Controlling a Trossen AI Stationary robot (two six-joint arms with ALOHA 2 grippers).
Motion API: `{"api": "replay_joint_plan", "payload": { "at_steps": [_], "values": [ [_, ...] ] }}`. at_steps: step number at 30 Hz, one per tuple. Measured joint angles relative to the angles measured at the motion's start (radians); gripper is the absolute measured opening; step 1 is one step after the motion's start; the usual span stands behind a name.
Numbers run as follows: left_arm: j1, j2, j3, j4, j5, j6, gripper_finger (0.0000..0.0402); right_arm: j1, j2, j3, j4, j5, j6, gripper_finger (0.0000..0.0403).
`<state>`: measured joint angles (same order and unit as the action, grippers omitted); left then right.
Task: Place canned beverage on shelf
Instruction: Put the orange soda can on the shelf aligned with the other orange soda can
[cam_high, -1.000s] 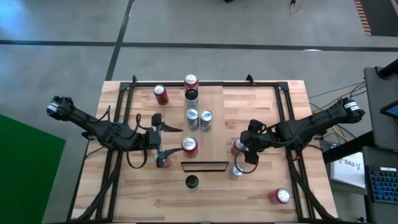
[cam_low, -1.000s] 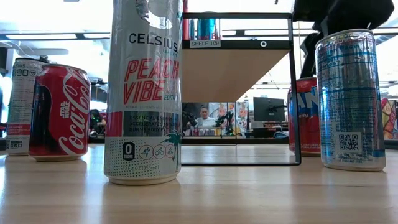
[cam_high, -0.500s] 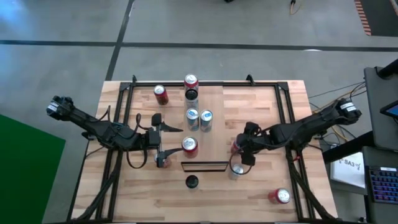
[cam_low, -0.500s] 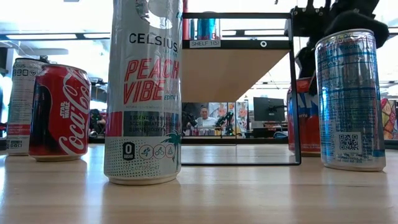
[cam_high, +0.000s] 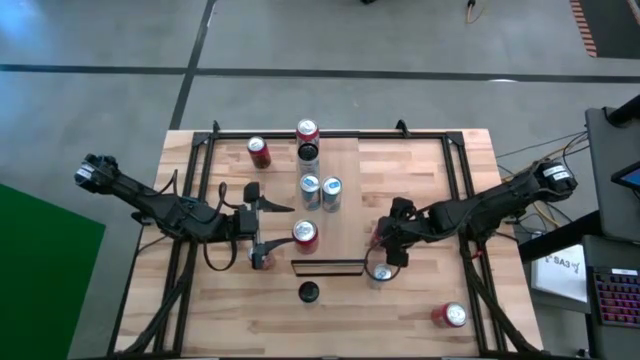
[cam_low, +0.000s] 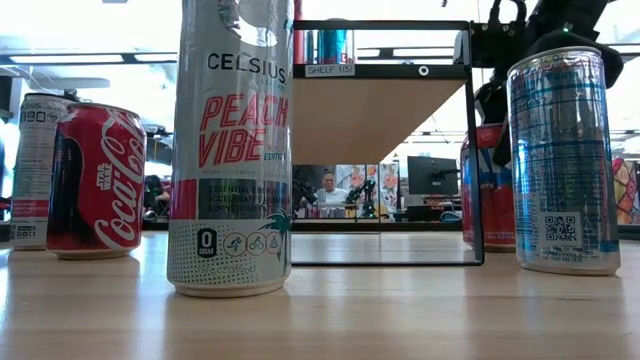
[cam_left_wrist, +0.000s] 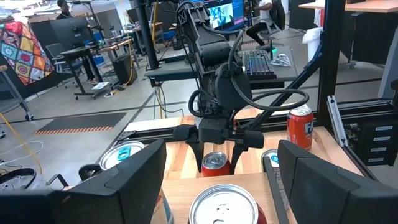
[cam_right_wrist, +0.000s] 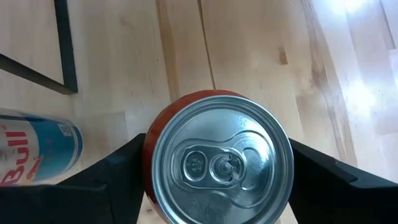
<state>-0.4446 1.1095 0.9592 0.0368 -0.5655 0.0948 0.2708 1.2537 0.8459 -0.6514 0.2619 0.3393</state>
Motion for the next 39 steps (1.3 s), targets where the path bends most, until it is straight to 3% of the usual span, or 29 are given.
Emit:
{"api": "replay_joint_plan", "payload": {
  "at_steps": [7,17,26,39],
  "values": [
    [0.002,0.0,0.0,0.005,0.0,0.013,0.0276,-0.018,-0.017,0.031,-0.079,-0.011,-0.011,0.0289],
    [0.038,-0.002,0.0,0.061,0.0,0.129,0.0276,-0.106,-0.026,0.295,-0.337,-0.005,-0.107,0.0289],
    [0.126,-0.003,0.081,-0.04,0.007,0.191,0.0276,-0.236,-0.025,0.508,-0.465,-0.009,-0.268,0.0289],
    [0.374,-0.002,0.247,-0.262,0.244,0.268,0.0276,-0.467,-0.022,0.647,-0.451,-0.085,-0.473,0.0289]
  ]
}}
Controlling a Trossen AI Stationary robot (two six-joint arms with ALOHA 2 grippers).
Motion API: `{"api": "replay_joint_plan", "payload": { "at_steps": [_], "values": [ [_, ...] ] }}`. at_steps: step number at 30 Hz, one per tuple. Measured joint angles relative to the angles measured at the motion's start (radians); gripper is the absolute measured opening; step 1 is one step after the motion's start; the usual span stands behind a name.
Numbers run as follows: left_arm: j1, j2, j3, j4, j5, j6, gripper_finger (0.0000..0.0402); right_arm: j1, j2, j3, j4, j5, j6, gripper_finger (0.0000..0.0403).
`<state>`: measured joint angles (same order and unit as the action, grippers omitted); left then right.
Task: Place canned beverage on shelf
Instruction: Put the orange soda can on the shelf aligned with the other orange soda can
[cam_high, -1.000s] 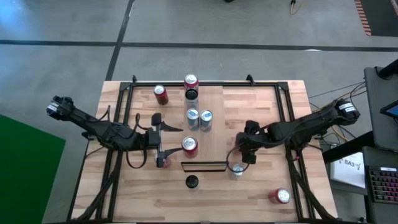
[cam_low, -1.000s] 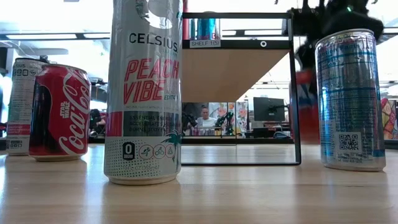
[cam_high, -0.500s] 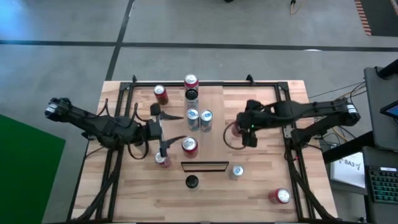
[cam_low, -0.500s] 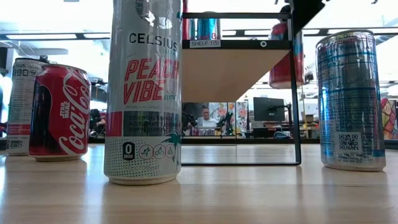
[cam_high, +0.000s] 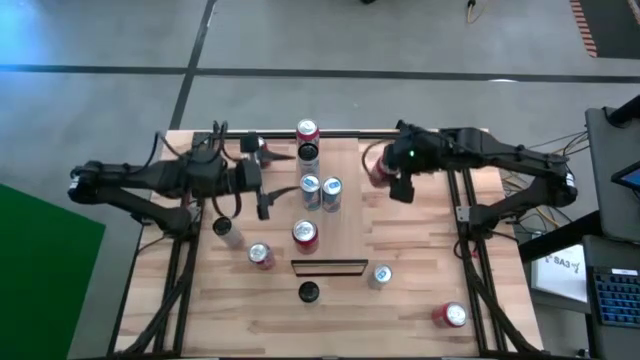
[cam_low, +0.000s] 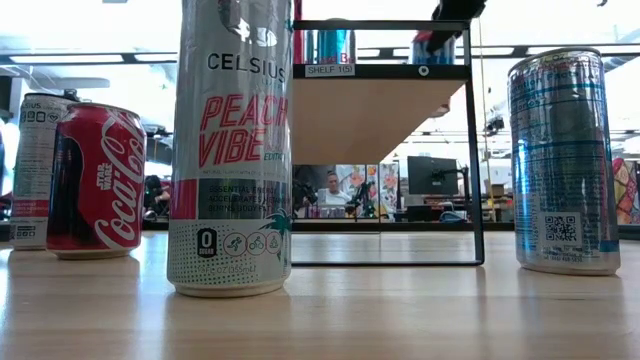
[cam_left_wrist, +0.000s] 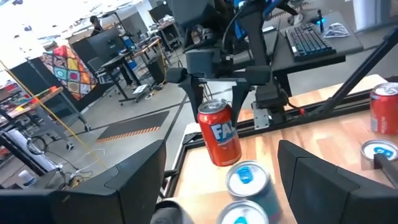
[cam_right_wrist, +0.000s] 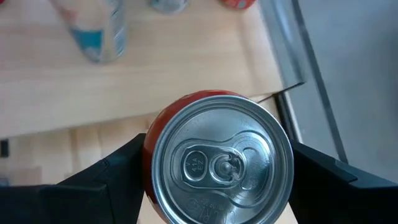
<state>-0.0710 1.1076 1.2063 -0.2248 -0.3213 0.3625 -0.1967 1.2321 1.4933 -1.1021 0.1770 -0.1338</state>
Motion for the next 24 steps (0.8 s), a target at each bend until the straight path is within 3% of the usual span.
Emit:
{"api": "replay_joint_plan", "payload": {
  "at_steps": [13,18,24],
  "values": [
    [0.285,0.01,0.017,-0.004,0.261,0.019,0.0276,-0.141,0.158,0.103,0.038,-0.081,-0.167,0.0289],
    [0.364,0.028,0.056,0.016,0.287,0.065,0.0276,-0.182,0.246,0.214,0.017,-0.1,-0.238,0.0289],
    [0.417,0.072,0.09,0.019,0.335,0.108,0.0276,-0.246,0.358,0.372,-0.058,-0.209,-0.292,0.0289]
  ]
}}
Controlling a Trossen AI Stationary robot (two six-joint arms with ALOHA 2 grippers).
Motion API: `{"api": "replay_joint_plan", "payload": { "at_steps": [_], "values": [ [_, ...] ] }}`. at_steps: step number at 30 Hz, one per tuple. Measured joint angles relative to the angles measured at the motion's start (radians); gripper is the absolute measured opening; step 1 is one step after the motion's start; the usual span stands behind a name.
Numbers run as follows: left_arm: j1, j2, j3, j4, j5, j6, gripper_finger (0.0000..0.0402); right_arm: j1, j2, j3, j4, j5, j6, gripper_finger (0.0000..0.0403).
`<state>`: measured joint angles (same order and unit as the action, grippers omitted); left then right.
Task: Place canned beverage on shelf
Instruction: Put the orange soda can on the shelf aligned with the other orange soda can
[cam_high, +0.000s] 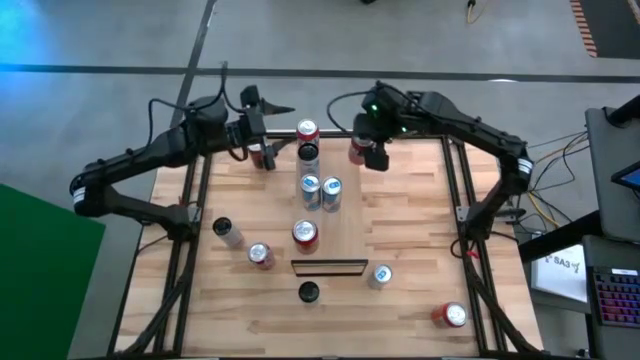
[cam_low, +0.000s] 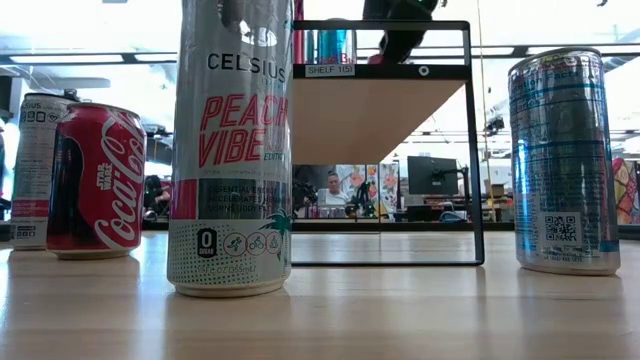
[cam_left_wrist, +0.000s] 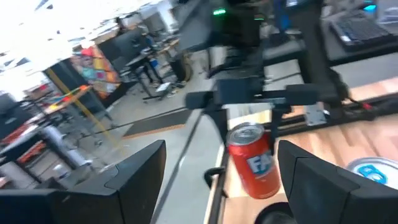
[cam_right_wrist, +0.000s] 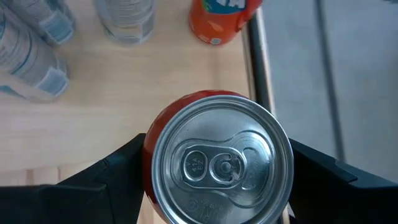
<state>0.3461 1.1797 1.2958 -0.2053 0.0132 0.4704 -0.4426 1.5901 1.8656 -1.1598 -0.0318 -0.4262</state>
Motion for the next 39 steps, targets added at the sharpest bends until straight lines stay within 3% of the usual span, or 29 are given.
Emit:
{"api": "replay_joint_plan", "payload": {
  "at_steps": [7,18,39],
  "values": [
    [0.058,0.04,0.0,0.036,0.118,0.007,0.0276,-0.07,0.098,0.111,-0.06,-0.162,0.006,0.0289],
    [0.097,0.095,0.0,0.066,0.131,0.007,0.0276,-0.086,0.141,0.11,0.002,-0.176,0.015,0.0289],
    [0.104,0.084,0.0,0.058,0.129,-0.036,0.0276,-0.088,0.163,0.109,0.13,-0.167,-0.048,0.0289]
  ]
}}
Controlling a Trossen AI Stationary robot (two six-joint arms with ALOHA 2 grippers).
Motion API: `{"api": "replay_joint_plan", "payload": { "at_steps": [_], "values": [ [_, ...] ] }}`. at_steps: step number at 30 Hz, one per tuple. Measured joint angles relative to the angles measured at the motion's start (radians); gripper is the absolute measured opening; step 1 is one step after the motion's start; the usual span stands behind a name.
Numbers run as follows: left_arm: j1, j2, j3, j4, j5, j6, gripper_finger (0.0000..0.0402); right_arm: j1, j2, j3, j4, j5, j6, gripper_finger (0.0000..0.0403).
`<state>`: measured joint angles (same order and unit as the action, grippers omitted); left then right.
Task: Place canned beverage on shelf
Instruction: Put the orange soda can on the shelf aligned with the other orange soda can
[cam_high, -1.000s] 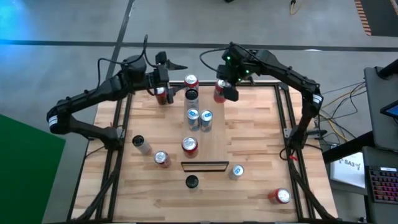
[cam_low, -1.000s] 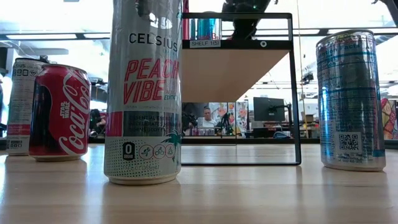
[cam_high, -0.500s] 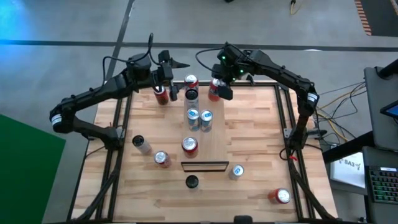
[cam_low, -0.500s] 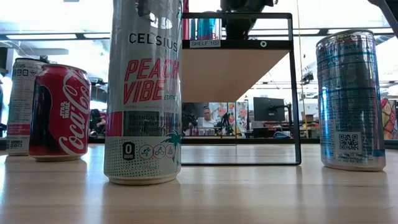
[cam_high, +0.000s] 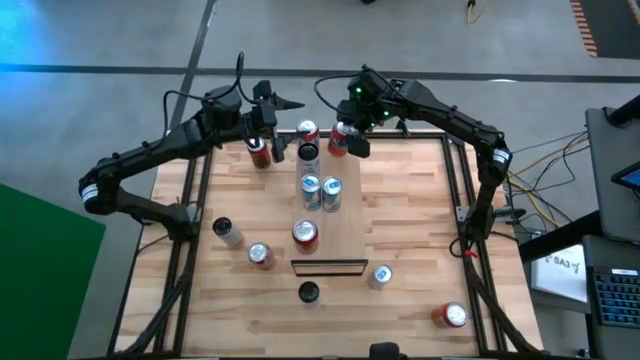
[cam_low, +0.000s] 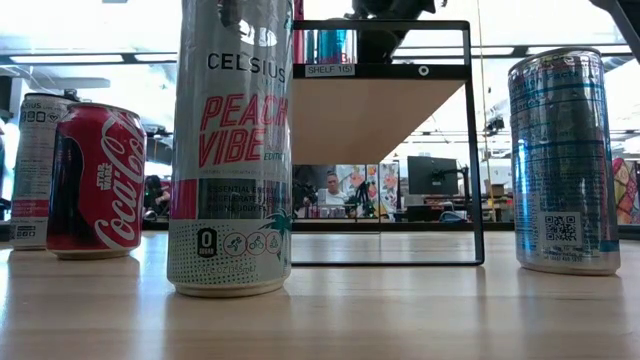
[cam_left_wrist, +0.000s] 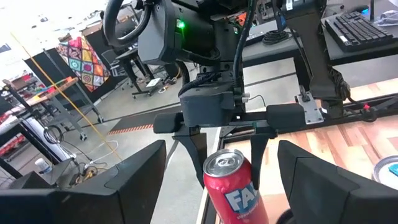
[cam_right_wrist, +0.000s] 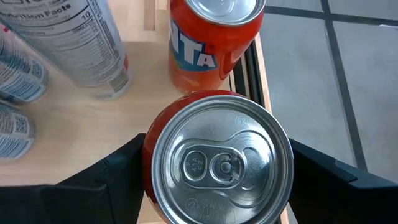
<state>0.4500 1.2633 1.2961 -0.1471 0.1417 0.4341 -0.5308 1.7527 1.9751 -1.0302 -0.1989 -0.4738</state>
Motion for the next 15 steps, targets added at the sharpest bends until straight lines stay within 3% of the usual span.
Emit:
{"api": "replay_joint_plan", "payload": {
  "at_steps": [15],
  "values": [
    [0.0,-0.04,-0.002,-0.051,0.0,-0.071,0.0276,0.0,0.0,0.0,0.012,0.001,-0.043,0.0289]
  ]
}}
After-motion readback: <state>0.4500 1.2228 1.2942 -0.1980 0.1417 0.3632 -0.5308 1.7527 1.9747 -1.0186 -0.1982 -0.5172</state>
